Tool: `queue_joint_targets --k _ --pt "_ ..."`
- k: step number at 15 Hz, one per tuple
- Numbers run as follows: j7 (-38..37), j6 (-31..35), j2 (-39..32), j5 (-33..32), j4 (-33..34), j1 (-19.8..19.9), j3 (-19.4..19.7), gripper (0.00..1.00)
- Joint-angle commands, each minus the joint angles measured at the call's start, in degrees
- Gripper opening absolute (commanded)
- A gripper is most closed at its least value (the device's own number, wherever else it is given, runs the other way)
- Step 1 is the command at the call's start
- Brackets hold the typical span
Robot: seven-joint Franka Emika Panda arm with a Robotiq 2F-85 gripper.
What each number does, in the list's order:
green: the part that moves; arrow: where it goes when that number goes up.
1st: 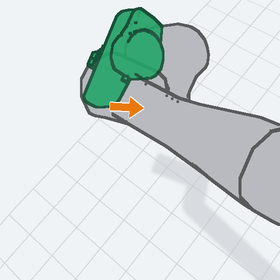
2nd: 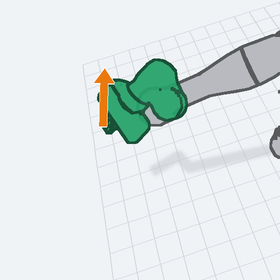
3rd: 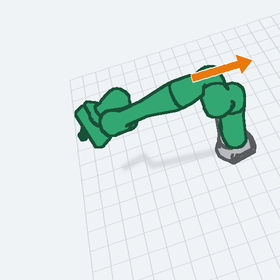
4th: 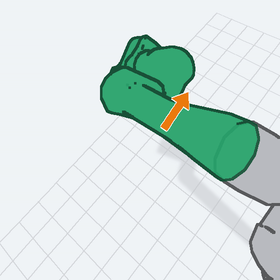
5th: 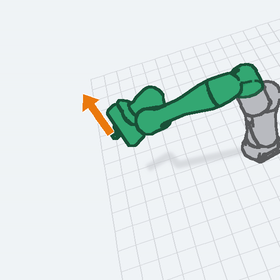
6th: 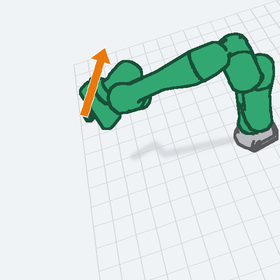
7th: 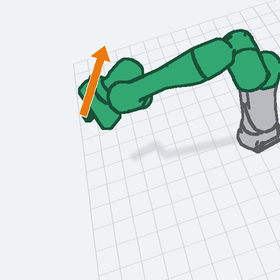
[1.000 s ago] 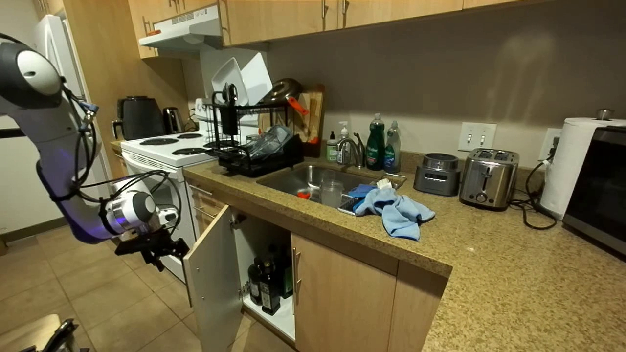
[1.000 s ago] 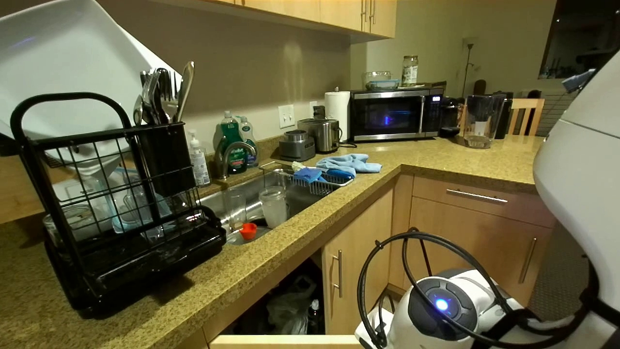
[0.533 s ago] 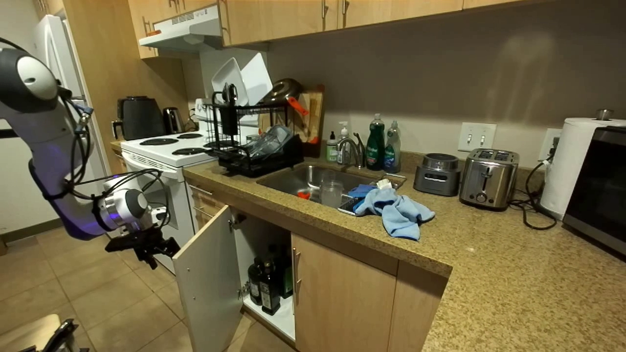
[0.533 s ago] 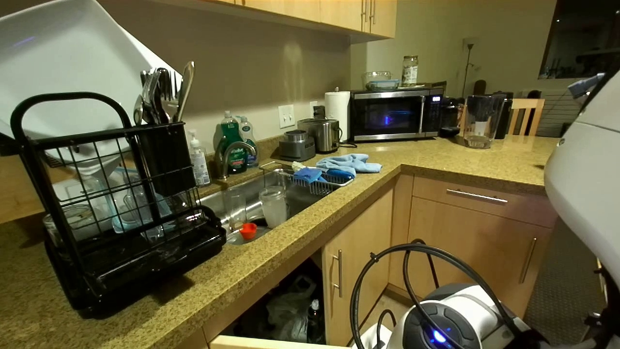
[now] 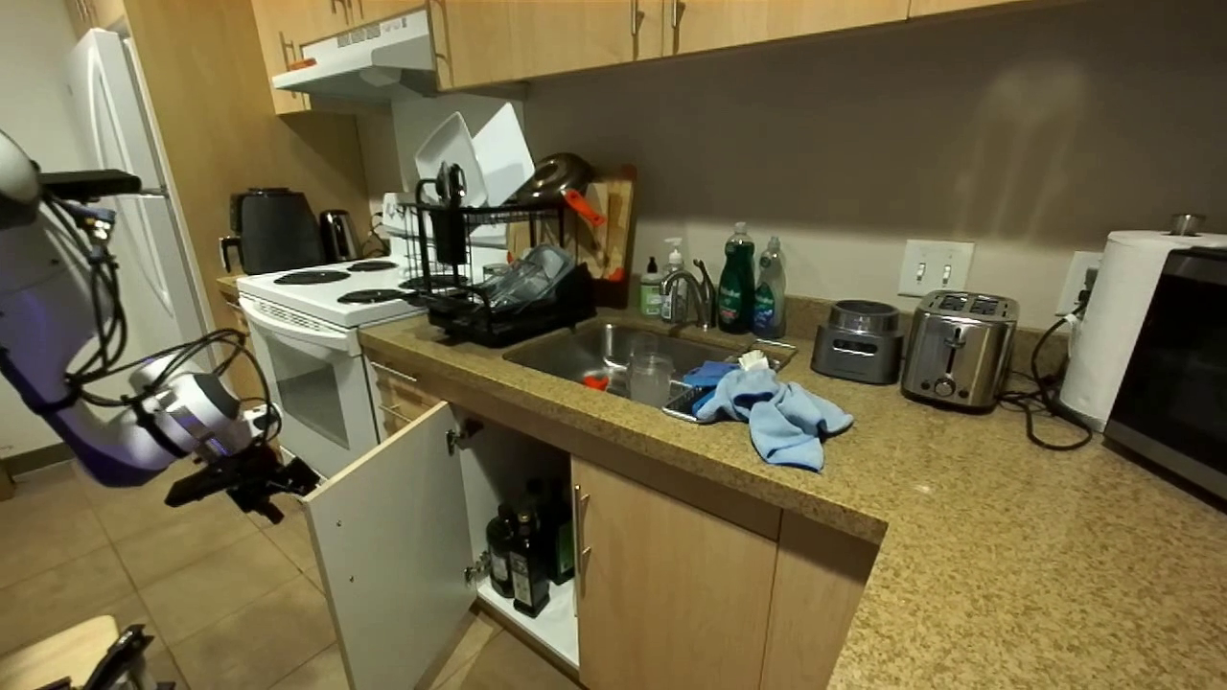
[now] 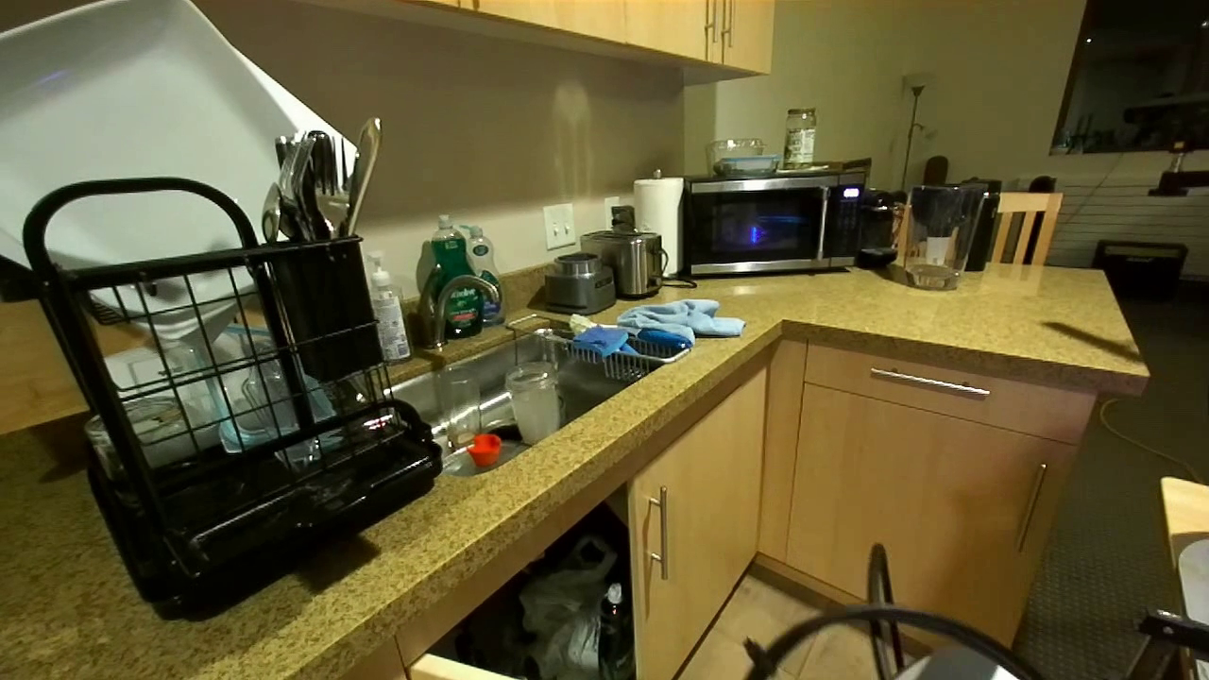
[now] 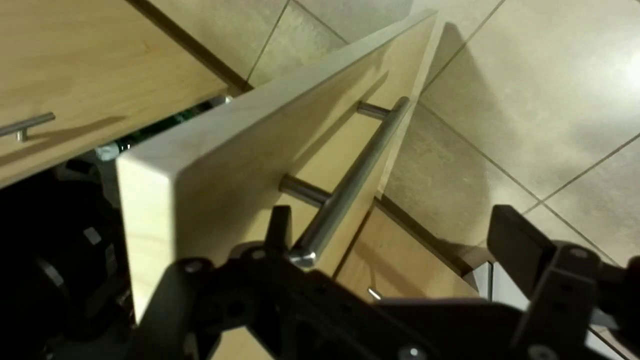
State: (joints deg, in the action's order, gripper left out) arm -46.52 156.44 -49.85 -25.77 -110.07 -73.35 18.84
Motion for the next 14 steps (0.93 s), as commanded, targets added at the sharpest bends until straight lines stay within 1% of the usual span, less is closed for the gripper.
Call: queue_joint_targets --k 1,3,4,7,9,11,14 --pt "-8.01 0.35 0.88 -5.64 -0.51 -13.27 8.31 1.00" --pt "-11.90 0.47 0.58 -7.75 -0.50 -19.36 12.16 1.00" --pt "-13.22 0.45 0.88 -8.56 -0.86 -21.71 13.50 1.00" --pt "-16.50 1.31 1.58 -11.09 -2.02 -26.63 16.79 1.00" --pt "-18.34 2.63 1.75 -12.65 -3.02 -27.93 18.70 1.00" --pt "-19.95 2.42 3.33 -13.47 -4.90 -29.20 20.54 1.00" --pt "-21.49 2.84 5.14 -13.19 -7.25 -29.08 23.07 1.00"
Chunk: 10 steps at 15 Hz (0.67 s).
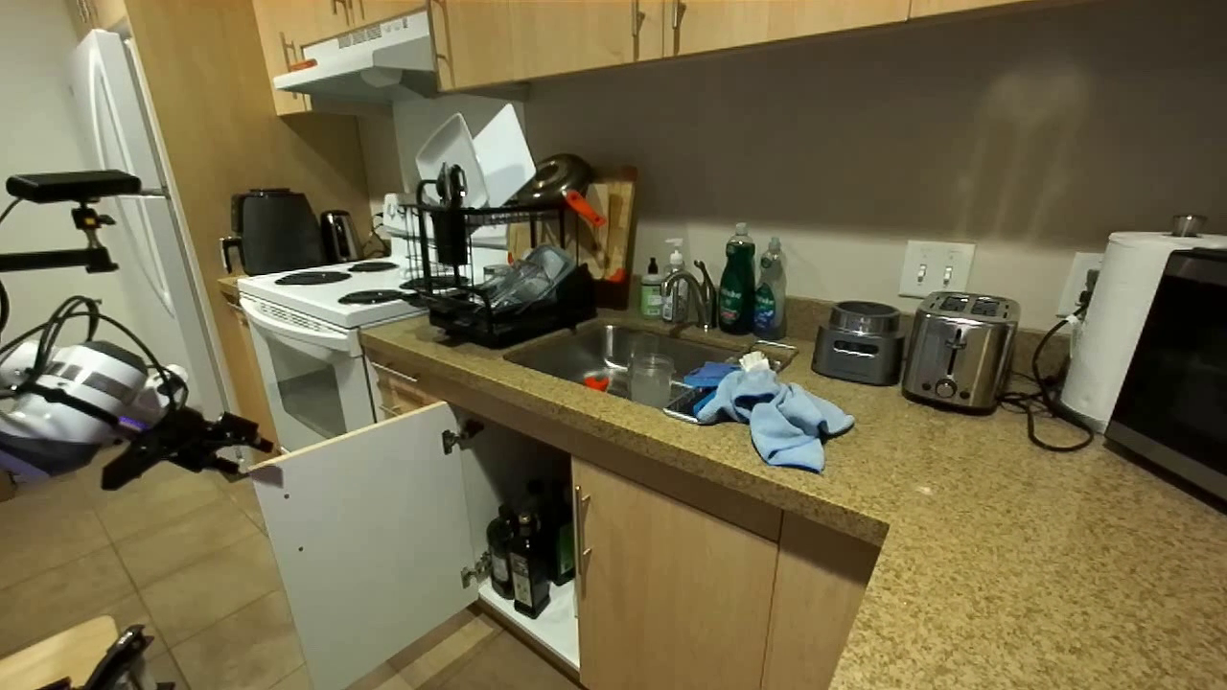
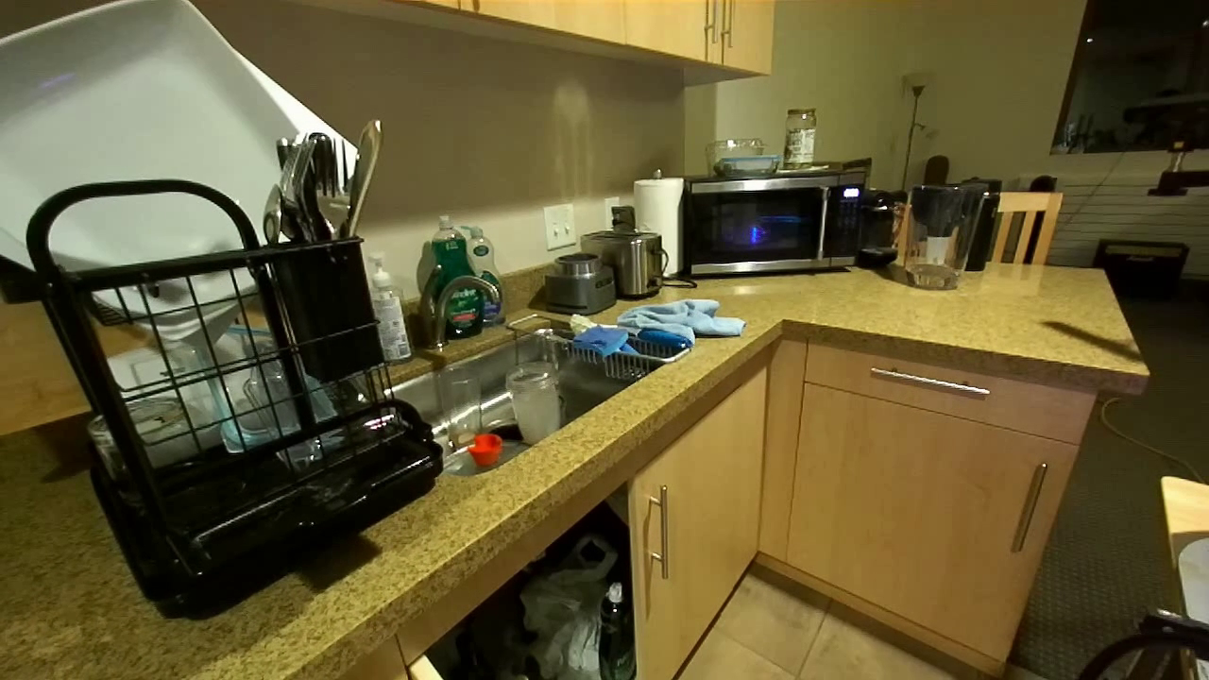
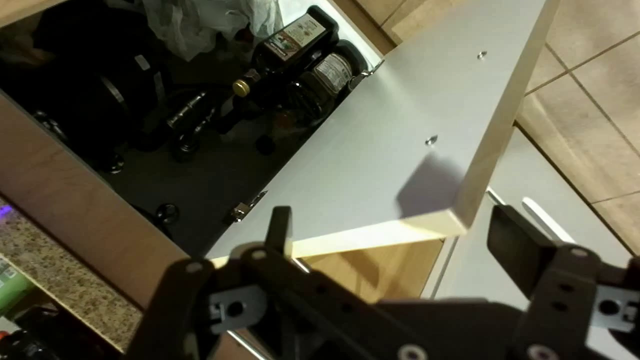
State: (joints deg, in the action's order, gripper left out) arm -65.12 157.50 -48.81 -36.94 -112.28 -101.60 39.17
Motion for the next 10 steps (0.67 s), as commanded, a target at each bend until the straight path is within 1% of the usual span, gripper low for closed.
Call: queue_joint_targets --k 1,3,4,7,9,10 --pt "-2.61 1.88 5.24 -1.56 -5.95 -0.04 3.26 1.00" --pt "-2.04 1.60 7.53 -0.87 -7.83 1.42 4.49 1.00" --pt "-1.60 2.44 6.78 -0.23 -7.41 3.78 4.46 1.00" --pt "-0.41 2.75 8.68 1.31 -8.46 9.71 4.42 1.00" --pt "0.33 3.05 9.79 2.21 -8.64 14.45 3.61 1.00" --pt "1.39 3.55 10.73 2.82 -8.90 17.46 2.63 1.00"
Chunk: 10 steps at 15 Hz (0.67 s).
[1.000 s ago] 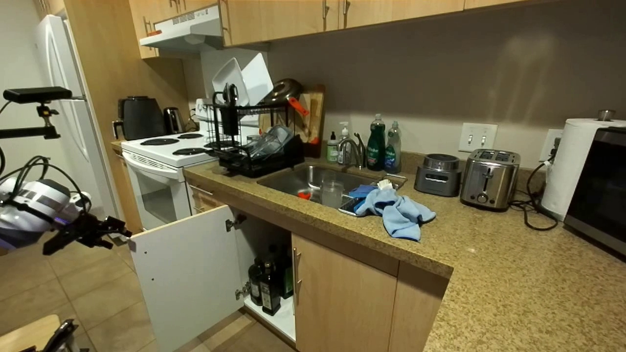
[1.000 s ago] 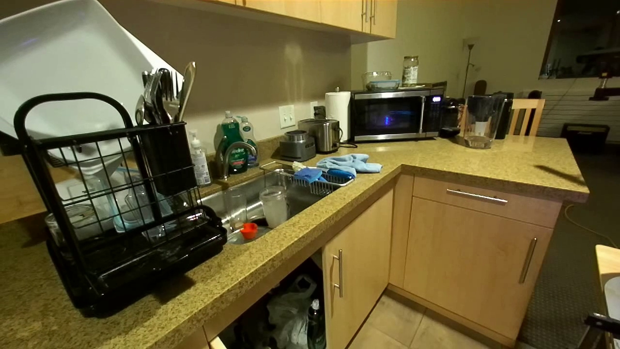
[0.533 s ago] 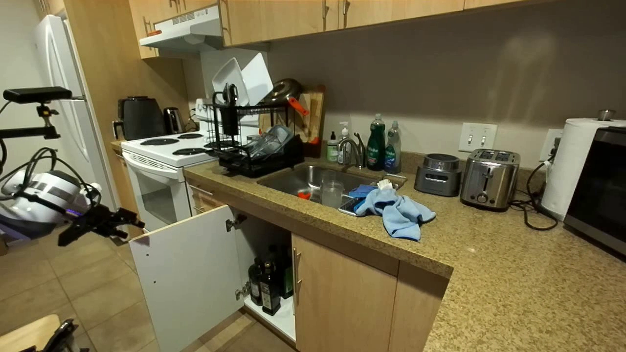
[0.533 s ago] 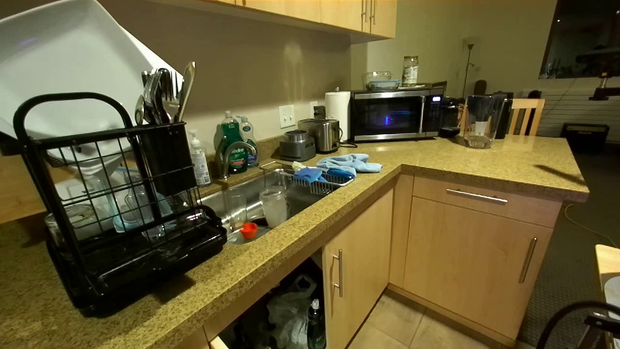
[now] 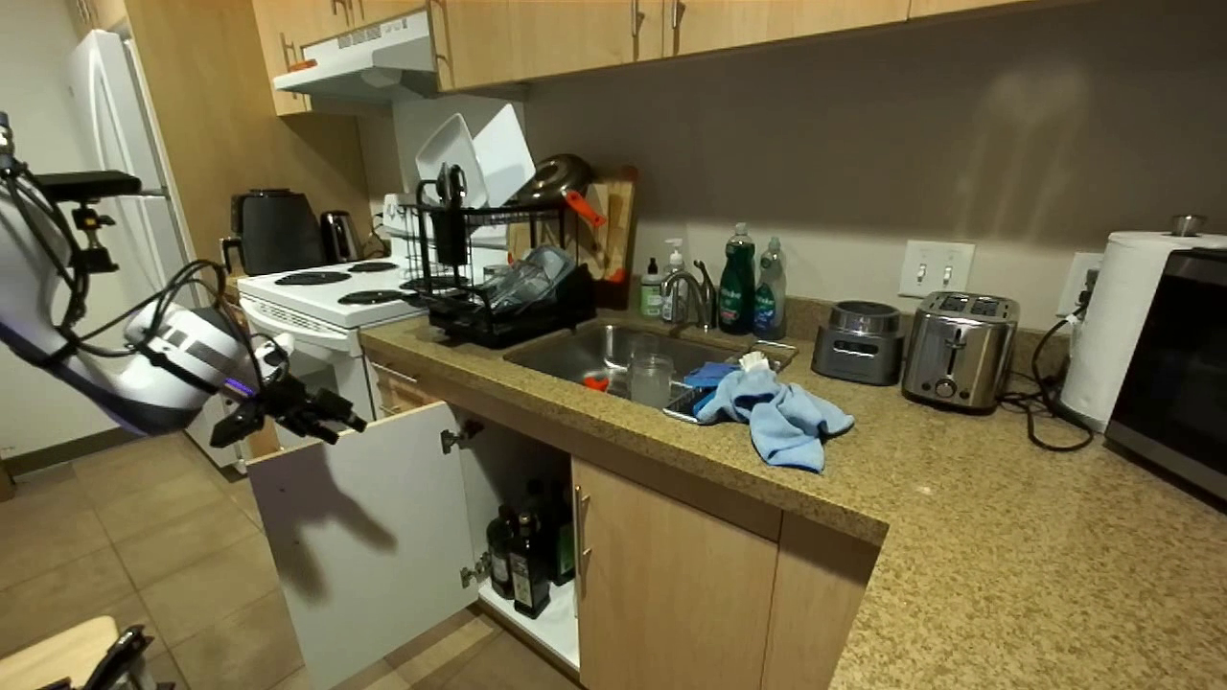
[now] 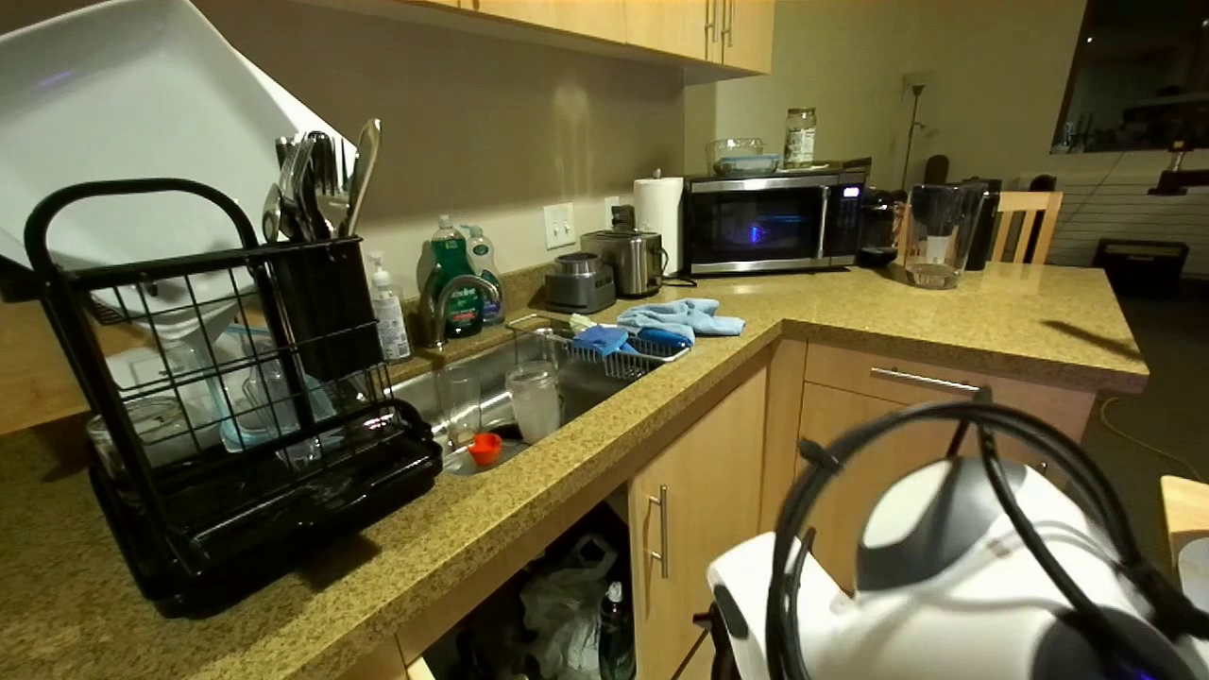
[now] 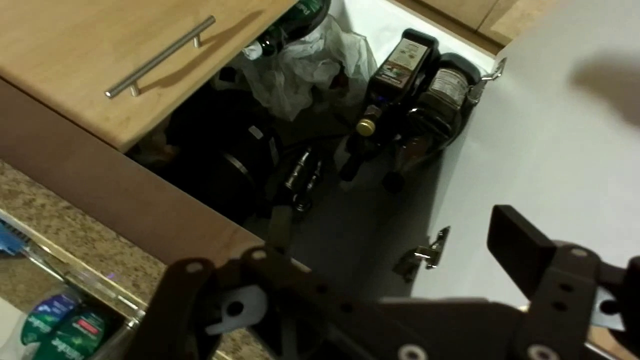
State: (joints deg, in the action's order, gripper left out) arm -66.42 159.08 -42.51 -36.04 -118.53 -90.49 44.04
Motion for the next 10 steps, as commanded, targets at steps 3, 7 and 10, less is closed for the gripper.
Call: queue_joint_targets --k 3,7,10 --pt "8.66 3.60 7.56 5.32 -3.21 17.40 -8.03 1.00" --pt "23.28 3.42 9.74 15.89 -3.18 35.30 -19.10 1.00" --pt "34.23 -0.03 9.75 24.29 -1.08 49.12 -28.21 1.00"
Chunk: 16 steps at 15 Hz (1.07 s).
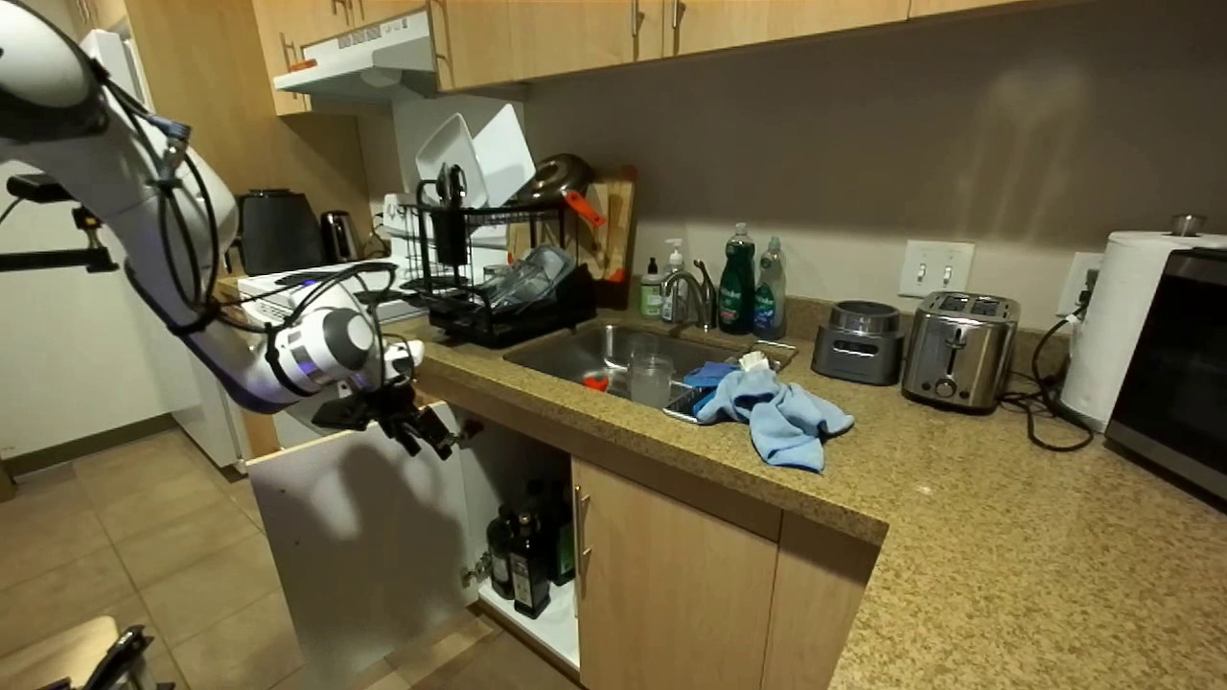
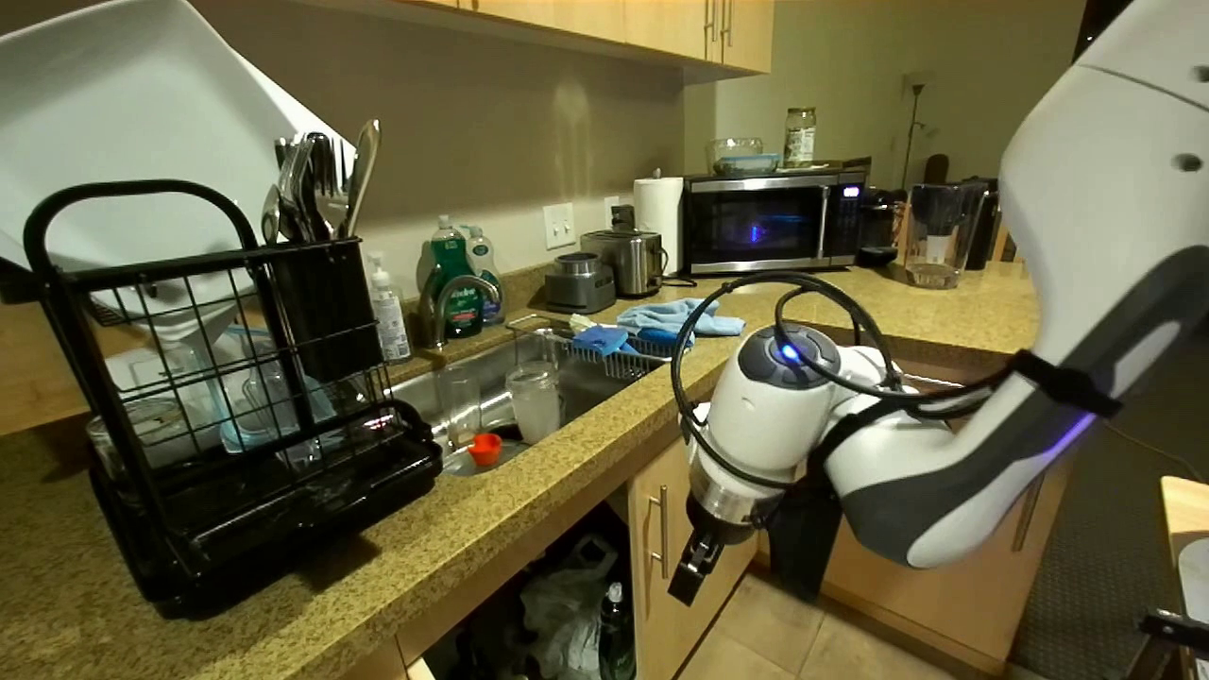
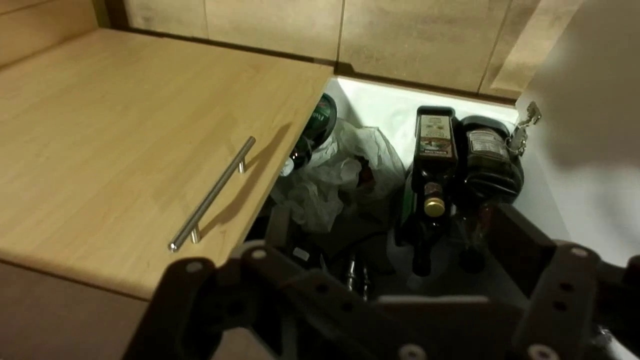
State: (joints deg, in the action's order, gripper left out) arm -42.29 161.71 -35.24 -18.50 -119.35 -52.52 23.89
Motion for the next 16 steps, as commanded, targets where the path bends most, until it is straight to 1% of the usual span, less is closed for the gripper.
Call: queue_joint_targets --k 1,4,5,6,7,9,11,14,16 --pt "13.66 -3.84 2.16 9.27 0.64 15.78 -11.02 1.00" --pt "22.12 -8.78 1.08 13.84 3.87 28.26 -19.43 1.00" --pt "23.81 -10.36 0.71 14.41 4.84 31.26 -21.46 1.00" --pt "27.29 -11.87 0.44 15.91 5.72 34.72 -24.30 1.00" --pt "29.38 -13.42 0.10 16.53 6.55 36.83 -25.90 1.00" --pt "33.56 -16.13 -0.38 17.67 7.70 40.21 -28.67 1.00" --pt "36.93 -18.25 -0.64 17.80 8.19 42.01 -30.35 1.00" --pt "44.73 -21.38 -1.40 19.01 8.49 45.16 -33.92 1.00" --pt "48.30 -23.96 -2.00 20.19 8.79 46.58 -35.32 1.00"
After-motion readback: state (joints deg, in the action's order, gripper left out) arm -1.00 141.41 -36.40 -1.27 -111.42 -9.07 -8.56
